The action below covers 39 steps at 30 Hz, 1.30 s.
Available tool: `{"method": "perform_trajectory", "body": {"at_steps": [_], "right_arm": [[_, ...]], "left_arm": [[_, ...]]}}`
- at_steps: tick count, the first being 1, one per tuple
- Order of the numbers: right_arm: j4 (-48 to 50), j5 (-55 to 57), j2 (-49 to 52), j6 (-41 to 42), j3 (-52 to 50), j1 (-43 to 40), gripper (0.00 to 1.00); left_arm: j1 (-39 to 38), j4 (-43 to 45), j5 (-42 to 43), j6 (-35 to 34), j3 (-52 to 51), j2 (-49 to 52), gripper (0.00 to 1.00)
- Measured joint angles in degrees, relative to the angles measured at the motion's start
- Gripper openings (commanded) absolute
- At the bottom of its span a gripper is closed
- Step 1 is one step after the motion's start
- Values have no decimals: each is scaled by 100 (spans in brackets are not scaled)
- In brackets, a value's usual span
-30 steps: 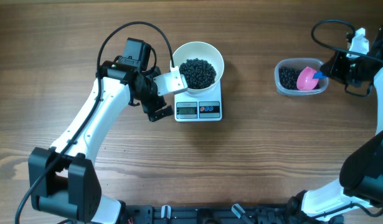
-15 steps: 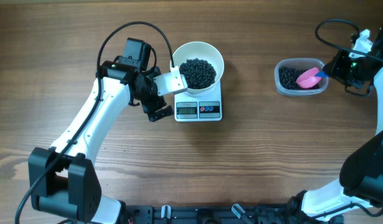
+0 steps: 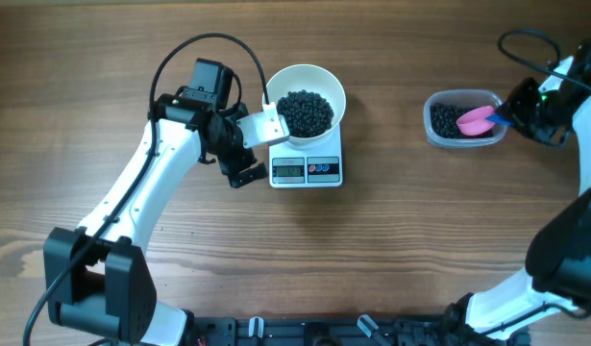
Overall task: Scoop item into bowl and weigh 150g on scale
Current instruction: 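Drag the pink scoop through the beans in the tub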
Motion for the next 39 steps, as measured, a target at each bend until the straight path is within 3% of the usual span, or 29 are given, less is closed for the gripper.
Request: {"method": "perform_trajectory", "body": {"at_steps": [10, 18, 23, 39], "right_arm": [[98, -2, 188, 715, -33, 0, 24], [-85, -68, 190, 1311, -31, 0, 32], [-48, -417, 188, 1410, -33, 0, 32], [402, -562, 188, 1838, -33, 0, 8]], "left_arm": [[0, 0, 0, 0, 0, 0, 100], [0, 0, 0, 0, 0, 0, 100], [0, 0, 0, 0, 2, 0, 100], [0, 0, 0, 0, 0, 0, 100]]}}
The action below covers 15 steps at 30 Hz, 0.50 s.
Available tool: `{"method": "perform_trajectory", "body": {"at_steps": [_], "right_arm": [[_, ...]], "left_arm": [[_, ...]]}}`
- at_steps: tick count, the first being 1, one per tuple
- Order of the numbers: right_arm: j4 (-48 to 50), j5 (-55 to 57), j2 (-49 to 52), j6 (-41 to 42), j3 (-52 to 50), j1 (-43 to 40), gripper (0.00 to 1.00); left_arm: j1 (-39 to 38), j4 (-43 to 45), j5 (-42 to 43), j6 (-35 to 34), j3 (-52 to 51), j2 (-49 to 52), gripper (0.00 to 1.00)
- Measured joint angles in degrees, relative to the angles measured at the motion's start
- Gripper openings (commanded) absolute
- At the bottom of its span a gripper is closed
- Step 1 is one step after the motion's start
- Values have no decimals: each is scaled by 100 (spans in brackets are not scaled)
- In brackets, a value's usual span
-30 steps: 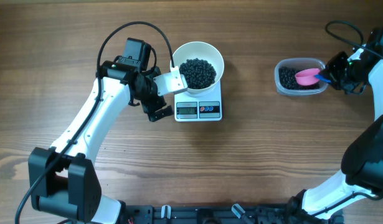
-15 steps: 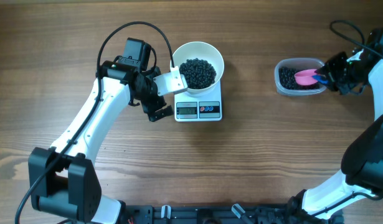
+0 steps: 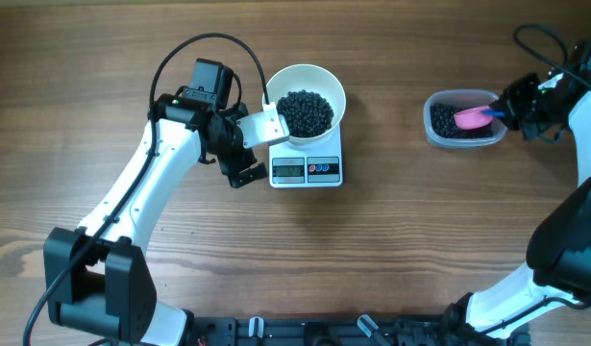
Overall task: Scoop item into bowl and weigh 150g on scale
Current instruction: 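Drag the pink scoop through the beans in the tub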
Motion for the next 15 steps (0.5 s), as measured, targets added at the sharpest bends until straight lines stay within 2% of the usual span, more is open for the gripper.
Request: {"method": "perform_trajectory", "body": {"at_steps": [8, 10, 15], "right_arm": [[118, 0, 0, 323, 0, 0, 5], [120, 0, 0, 365, 0, 0, 21], [15, -2, 0, 407, 0, 0, 22]], "left_arm": [[0, 0, 0, 0, 0, 0, 100], [0, 0, 0, 0, 2, 0, 100], [0, 0, 0, 0, 0, 0, 100]]}}
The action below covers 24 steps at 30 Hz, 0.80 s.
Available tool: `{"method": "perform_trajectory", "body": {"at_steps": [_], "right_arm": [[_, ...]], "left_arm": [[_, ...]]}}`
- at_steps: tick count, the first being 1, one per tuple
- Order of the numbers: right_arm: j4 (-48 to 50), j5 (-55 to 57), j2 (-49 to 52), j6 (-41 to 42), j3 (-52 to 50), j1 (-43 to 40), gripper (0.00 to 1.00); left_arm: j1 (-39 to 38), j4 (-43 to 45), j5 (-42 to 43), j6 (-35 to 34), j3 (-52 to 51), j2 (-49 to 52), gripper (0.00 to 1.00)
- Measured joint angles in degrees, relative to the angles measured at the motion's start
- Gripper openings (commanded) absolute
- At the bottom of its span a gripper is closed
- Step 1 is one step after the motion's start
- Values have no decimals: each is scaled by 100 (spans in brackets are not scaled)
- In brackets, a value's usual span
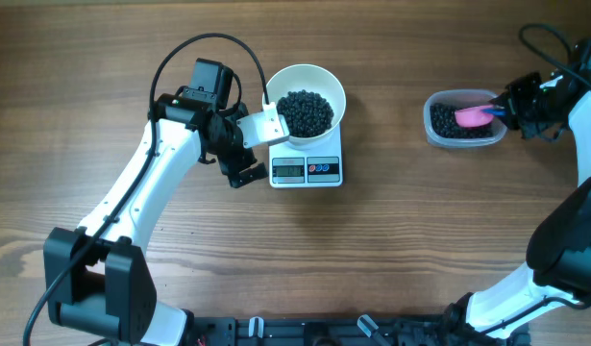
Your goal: Scoop item into bowl and weigh 150g on scale
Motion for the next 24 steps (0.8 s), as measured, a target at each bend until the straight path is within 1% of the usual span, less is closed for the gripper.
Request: {"method": "perform_trajectory", "body": {"at_steps": [2, 3, 4, 9, 12, 14, 16, 19, 21, 24], "right_arm": [[-50, 0, 0, 0, 0, 0, 24], [-63, 0, 0, 20, 0, 0, 27], [-79, 0, 0, 46, 0, 0, 33], [-66, 0, 0, 264, 0, 122, 38], [90, 0, 0, 326, 0, 269, 38], [125, 4, 0, 361, 0, 328, 36], [133, 11, 0, 448, 0, 339, 31], [162, 57, 0, 542, 0, 337, 17], [175, 74, 0, 603, 0, 337, 14], [192, 76, 0, 645, 0, 337, 14]], "left_arm": [[0, 0, 0, 0, 0, 0, 100], [0, 0, 0, 0, 2, 0, 100], [0, 0, 0, 0, 0, 0, 100], [0, 0, 0, 0, 0, 0, 100], [0, -2, 0, 0, 0, 0, 100], [0, 0, -2, 0, 0, 0, 100], [0, 0, 0, 0, 0, 0, 100], [0, -2, 0, 0, 0, 0, 100], [0, 0, 0, 0, 2, 0, 100], [0, 0, 0, 0, 0, 0, 100]]}}
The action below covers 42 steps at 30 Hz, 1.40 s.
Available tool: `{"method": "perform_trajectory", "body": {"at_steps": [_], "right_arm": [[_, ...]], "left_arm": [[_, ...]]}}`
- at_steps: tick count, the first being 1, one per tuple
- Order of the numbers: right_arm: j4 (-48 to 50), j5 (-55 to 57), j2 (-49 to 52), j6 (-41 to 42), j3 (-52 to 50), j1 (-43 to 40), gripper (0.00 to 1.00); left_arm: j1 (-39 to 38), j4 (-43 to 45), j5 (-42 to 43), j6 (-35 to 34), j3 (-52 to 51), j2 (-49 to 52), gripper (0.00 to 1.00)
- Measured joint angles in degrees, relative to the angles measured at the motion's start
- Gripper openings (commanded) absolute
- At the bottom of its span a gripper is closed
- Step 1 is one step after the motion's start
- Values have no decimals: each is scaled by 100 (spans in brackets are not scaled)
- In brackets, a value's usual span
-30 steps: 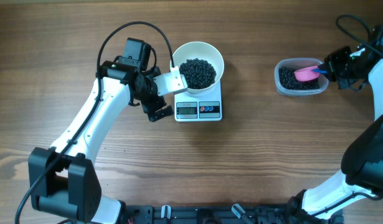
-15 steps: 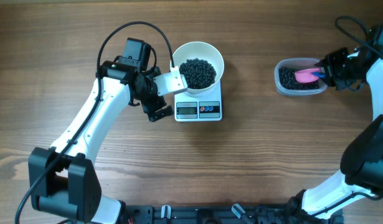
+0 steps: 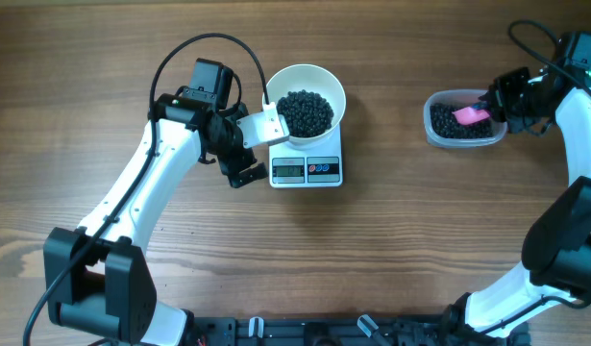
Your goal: Scoop item into bowl and weigh 150g on scale
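A white bowl (image 3: 306,81) heaped with black beans stands on the small white scale (image 3: 307,169). My left gripper (image 3: 260,126) sits at the bowl's left rim, its white fingers closed on that rim. At the right, a clear tub (image 3: 460,124) holds more black beans. The pink scoop (image 3: 471,114) lies in the tub's right half, its head down among the beans. My right gripper (image 3: 493,102) is shut on the scoop's handle, which is hidden under it, at the tub's right edge.
The scale's display (image 3: 288,170) and buttons face the near side of the wooden table (image 3: 391,240). The left arm's black cable (image 3: 194,43) loops behind the bowl. The right arm reaches in from the right edge of the view.
My right gripper has moved left and now covers the tub's right edge. The scoop's blue handle no longer shows and the pink head looks smaller and more tilted. The left arm has not moved.
The scoop first lay at the tub's right with my right gripper well outside the tub. At the two later moments it sat slightly further left in the beans. Now the gripper is over the tub's edge. The left gripper stayed at the bowl's rim throughout.
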Motion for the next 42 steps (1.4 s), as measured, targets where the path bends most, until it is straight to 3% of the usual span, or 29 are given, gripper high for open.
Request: {"method": "perform_trajectory", "body": {"at_steps": [4, 14, 16, 19, 21, 24, 29, 36, 38, 39, 42], "right_arm": [[61, -2, 0, 52, 0, 0, 4], [170, 96, 0, -122, 0, 0, 5], [138, 101, 0, -341, 2, 0, 9], [-157, 107, -11, -619, 42, 0, 31], [-391, 116, -157, -791, 70, 0, 75], [-844, 122, -413, -933, 144, 0, 89], [-1670, 125, -581, -1045, 17, 48, 89], [-1141, 127, -581, -1047, -1176, 588, 88], [-1023, 175, -581, -1049, -1298, 612, 75], [-990, 223, -581, -1056, -1322, 612, 61], [-881, 345, -581, -1086, -1329, 608, 34]], "left_arm": [[0, 0, 0, 0, 0, 0, 100], [0, 0, 0, 0, 0, 0, 100], [0, 0, 0, 0, 0, 0, 100], [0, -2, 0, 0, 0, 0, 100], [0, 0, 0, 0, 0, 0, 100], [0, 0, 0, 0, 0, 0, 100], [0, -4, 0, 0, 2, 0, 100], [0, 2, -2, 0, 0, 0, 100], [0, 0, 0, 0, 0, 0, 100], [0, 0, 0, 0, 0, 0, 100], [0, -2, 0, 0, 0, 0, 100]]}}
